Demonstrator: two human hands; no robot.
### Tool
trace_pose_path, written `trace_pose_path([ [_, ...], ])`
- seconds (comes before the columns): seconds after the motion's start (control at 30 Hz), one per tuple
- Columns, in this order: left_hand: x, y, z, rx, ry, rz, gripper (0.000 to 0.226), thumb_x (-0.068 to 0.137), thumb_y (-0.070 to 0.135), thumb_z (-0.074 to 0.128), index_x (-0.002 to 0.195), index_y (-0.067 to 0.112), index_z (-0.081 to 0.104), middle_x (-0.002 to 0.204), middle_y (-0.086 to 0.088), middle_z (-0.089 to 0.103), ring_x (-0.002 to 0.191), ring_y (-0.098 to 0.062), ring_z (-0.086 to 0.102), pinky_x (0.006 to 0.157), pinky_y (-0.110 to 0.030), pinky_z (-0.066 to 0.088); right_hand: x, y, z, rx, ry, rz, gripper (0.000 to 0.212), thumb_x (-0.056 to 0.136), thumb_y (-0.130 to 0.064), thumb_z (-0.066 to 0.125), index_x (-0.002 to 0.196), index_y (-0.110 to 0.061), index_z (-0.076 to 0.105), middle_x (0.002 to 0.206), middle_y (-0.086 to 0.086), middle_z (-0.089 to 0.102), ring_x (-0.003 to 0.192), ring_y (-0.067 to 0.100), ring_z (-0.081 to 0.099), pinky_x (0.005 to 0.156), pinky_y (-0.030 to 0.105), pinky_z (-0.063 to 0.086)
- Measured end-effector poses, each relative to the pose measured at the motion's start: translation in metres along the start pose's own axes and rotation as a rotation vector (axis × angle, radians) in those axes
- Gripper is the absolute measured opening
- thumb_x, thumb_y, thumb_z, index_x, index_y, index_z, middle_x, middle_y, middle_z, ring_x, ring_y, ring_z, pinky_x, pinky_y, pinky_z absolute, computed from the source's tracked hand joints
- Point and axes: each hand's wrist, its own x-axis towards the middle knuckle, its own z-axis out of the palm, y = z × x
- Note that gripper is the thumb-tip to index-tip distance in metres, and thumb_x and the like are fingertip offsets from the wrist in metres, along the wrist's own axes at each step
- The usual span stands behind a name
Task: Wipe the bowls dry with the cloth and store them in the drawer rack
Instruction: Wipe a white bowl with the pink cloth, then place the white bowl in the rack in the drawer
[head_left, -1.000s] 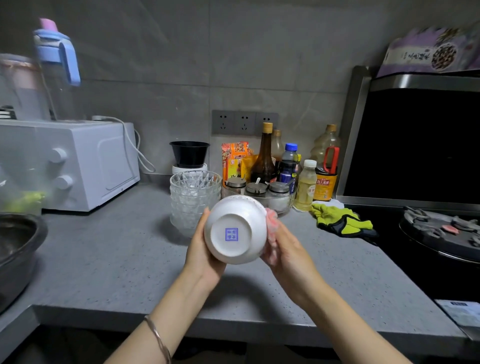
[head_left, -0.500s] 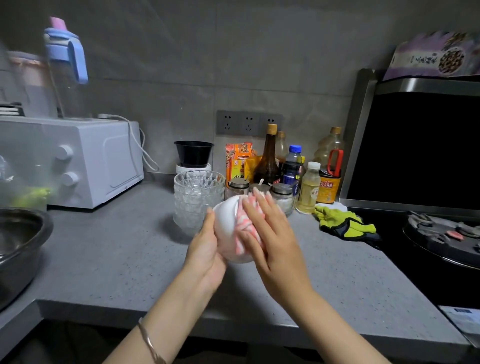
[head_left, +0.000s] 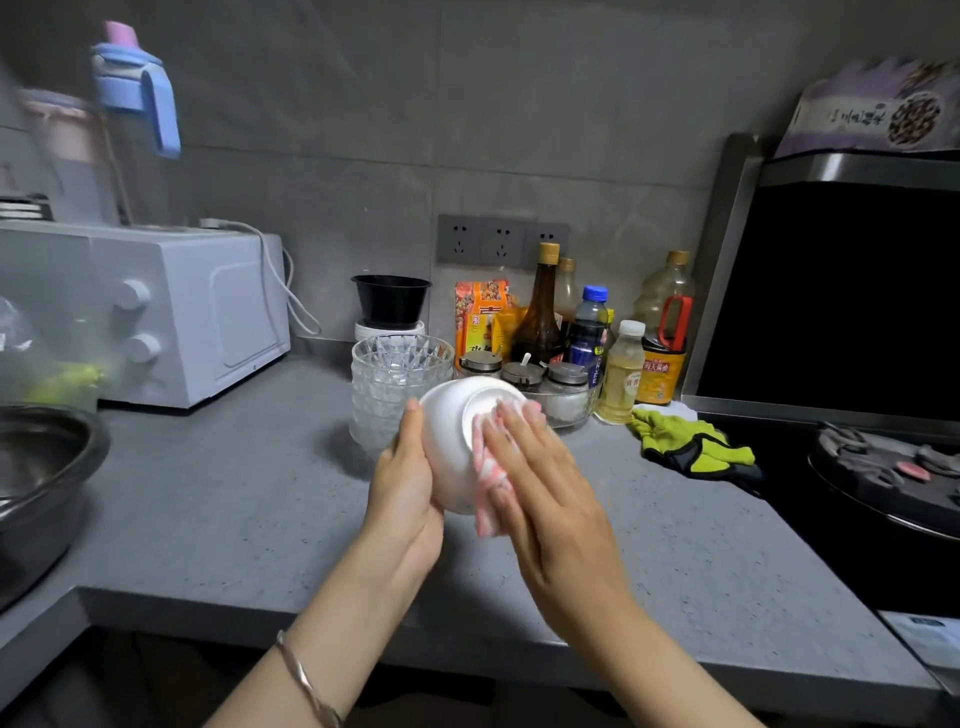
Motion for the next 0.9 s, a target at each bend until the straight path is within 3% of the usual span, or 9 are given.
trace_pose_path([
  [0.17, -0.003, -0.007, -0.007, 0.112, -0.115, 0.000, 0.041, 0.096, 0.042, 0.048, 0.105, 0.006, 0.067, 0.090, -0.013, 0.073, 0.083, -0.024, 0.068, 0.082, -0.038, 0.053, 0.014, 0.006, -0.003, -0.043, -0.033, -0.033, 0.046, 0.103, -0.029, 0.025, 0.145, -0.012, 0.032, 0.153, 0.001, 0.028, 0.145, 0.011, 0.018, 0.118, 0.031, 0.016],
  [0.3, 0.002, -0.002, -0.007, 0.063, -0.033, 0.027, 0.039, 0.095, 0.043, 0.049, 0.107, 0.010, 0.064, 0.095, -0.012, 0.071, 0.084, -0.026, 0.067, 0.084, -0.043, 0.053, 0.006, 0.012, 0.003, -0.041, 0.005, 0.036, 0.046, 0.103, -0.028, 0.027, 0.146, -0.014, 0.030, 0.154, -0.001, 0.027, 0.144, 0.011, 0.019, 0.118, 0.028, 0.017],
  [0.4, 0.006, -0.003, -0.013, 0.064, 0.000, 0.031, 0.038, 0.093, 0.045, 0.051, 0.102, 0.011, 0.064, 0.089, -0.011, 0.070, 0.079, -0.025, 0.066, 0.076, -0.040, 0.054, -0.004, 0.003, 0.012, 0.002, -0.004, -0.047, 0.046, 0.103, -0.030, 0.029, 0.144, -0.010, 0.033, 0.153, 0.002, 0.029, 0.144, 0.017, 0.020, 0.117, 0.031, 0.020],
  [0.5, 0.005, -0.007, -0.016, 0.097, -0.096, 0.022, 0.034, 0.095, 0.041, 0.049, 0.095, 0.011, 0.066, 0.082, -0.010, 0.072, 0.076, -0.023, 0.067, 0.071, -0.035, 0.053, 0.007, 0.008, 0.010, -0.039, -0.009, -0.137, 0.046, 0.100, -0.031, 0.037, 0.142, -0.010, 0.037, 0.150, 0.003, 0.034, 0.143, 0.015, 0.024, 0.117, 0.031, 0.019],
  [0.57, 0.008, -0.007, -0.018, 0.155, -0.115, 0.079, 0.031, 0.097, 0.038, 0.048, 0.093, 0.014, 0.066, 0.084, -0.008, 0.072, 0.077, -0.020, 0.067, 0.071, -0.033, 0.052, 0.012, 0.019, 0.009, 0.014, -0.009, -0.050, 0.046, 0.099, -0.036, 0.039, 0.141, -0.016, 0.041, 0.148, -0.002, 0.038, 0.139, 0.010, 0.032, 0.114, 0.024, 0.025],
  [0.63, 0.015, -0.005, -0.024, 0.202, -0.068, 0.160, 0.028, 0.097, 0.037, 0.048, 0.087, 0.017, 0.065, 0.081, -0.001, 0.070, 0.075, -0.015, 0.065, 0.068, -0.029, 0.051, 0.008, 0.032, 0.009, 0.187, -0.036, 0.197, 0.045, 0.097, -0.044, 0.039, 0.138, -0.027, 0.044, 0.146, -0.013, 0.040, 0.133, 0.001, 0.038, 0.106, 0.016, 0.034],
  [0.73, 0.022, 0.003, -0.039, 0.196, 0.010, 0.177, 0.024, 0.098, 0.035, 0.047, 0.087, 0.019, 0.061, 0.082, 0.005, 0.066, 0.073, -0.007, 0.061, 0.064, -0.023, 0.047, -0.019, 0.057, 0.013, 0.149, -0.235, 0.439, 0.046, 0.096, -0.052, 0.035, 0.137, -0.035, 0.046, 0.145, -0.019, 0.038, 0.131, 0.001, 0.040, 0.104, 0.025, 0.039],
  [0.8, 0.027, 0.002, -0.052, 0.252, 0.026, 0.182, 0.024, 0.097, 0.039, 0.047, 0.095, 0.020, 0.062, 0.089, 0.002, 0.066, 0.079, -0.009, 0.060, 0.066, -0.023, 0.046, -0.041, 0.069, 0.016, -0.021, -0.475, 0.449, 0.044, 0.097, -0.049, 0.038, 0.135, -0.032, 0.050, 0.145, -0.014, 0.042, 0.130, 0.009, 0.044, 0.102, 0.028, 0.039],
  [0.9, 0.030, -0.007, -0.061, 0.310, 0.013, 0.168, 0.028, 0.096, 0.041, 0.049, 0.102, 0.019, 0.064, 0.098, -0.002, 0.068, 0.086, -0.014, 0.062, 0.073, -0.026, 0.047, -0.057, 0.077, 0.015, 0.056, -0.646, 0.474, 0.037, 0.095, -0.043, 0.047, 0.126, -0.024, 0.056, 0.137, -0.006, 0.052, 0.124, 0.017, 0.050, 0.100, 0.031, 0.039],
])
